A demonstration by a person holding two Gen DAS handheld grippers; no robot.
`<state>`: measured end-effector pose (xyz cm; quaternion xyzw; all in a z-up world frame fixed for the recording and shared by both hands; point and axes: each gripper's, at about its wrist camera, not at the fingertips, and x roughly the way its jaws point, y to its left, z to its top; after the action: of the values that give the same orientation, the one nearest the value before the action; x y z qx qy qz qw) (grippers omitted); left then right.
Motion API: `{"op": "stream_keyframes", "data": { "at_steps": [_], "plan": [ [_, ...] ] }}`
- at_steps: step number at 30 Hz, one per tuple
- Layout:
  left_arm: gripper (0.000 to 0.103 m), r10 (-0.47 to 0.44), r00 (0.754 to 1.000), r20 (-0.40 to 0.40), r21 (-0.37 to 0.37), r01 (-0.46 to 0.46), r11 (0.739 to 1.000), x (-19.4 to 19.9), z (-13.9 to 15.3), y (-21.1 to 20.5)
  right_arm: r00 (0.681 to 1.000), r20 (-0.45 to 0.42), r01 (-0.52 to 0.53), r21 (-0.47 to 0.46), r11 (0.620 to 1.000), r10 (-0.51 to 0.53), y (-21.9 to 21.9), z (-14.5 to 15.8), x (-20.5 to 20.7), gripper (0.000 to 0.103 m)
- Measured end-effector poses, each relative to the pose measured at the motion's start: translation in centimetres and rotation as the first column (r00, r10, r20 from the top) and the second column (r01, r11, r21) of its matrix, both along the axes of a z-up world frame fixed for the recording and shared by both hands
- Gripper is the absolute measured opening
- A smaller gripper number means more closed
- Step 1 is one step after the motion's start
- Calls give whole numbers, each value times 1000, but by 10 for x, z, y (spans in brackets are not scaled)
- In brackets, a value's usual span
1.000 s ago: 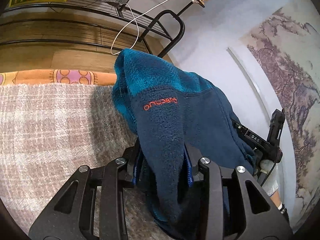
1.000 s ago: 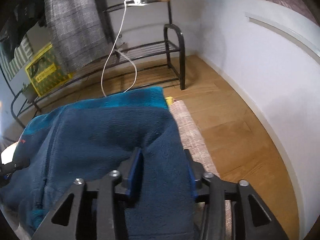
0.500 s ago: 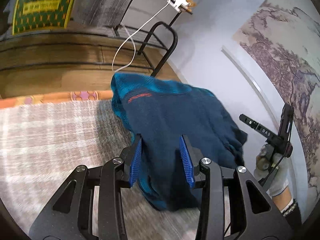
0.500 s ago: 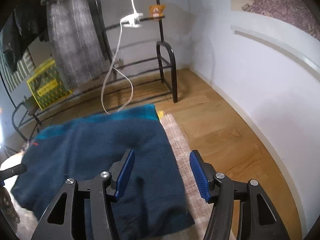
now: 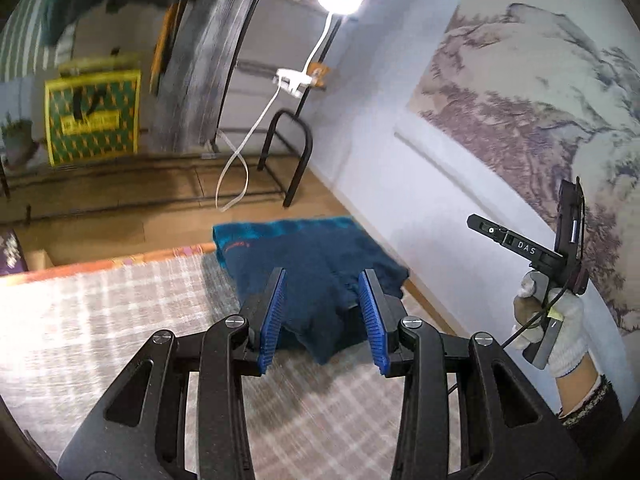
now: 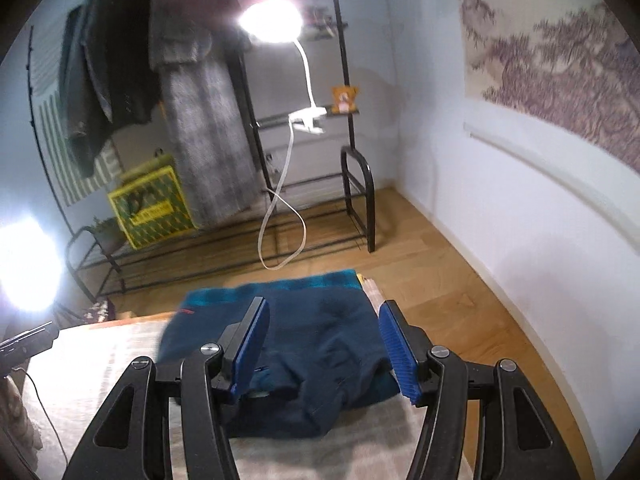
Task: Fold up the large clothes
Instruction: 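Lower the bundle onto the bed and open both tools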
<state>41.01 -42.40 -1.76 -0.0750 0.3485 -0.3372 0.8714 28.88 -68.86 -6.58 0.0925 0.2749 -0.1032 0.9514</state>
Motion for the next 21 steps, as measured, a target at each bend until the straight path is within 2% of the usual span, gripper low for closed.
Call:
{"op": "stream_keyframes", "data": {
  "at_steps": [5,12,17,21],
  "plan": [
    [38,3,996,93,2,-3,1000,-59,57,19,998,59,-29,-12,1000,30,31,52,-57,59],
    [38,4,981,193,-16,-1,1000,-145,124,47,991,118,-64,-42,997,68,73,102,-136,59],
    [38,3,960,279,-9,0,1000,-202,163,68,982,173,-70,-58,996,79,98,134,-191,59],
    [38,-5,951,310,-14,10,1000,-238,187,84,973,217,-68,-70,995,82,116,158,-234,59]
  ]
}}
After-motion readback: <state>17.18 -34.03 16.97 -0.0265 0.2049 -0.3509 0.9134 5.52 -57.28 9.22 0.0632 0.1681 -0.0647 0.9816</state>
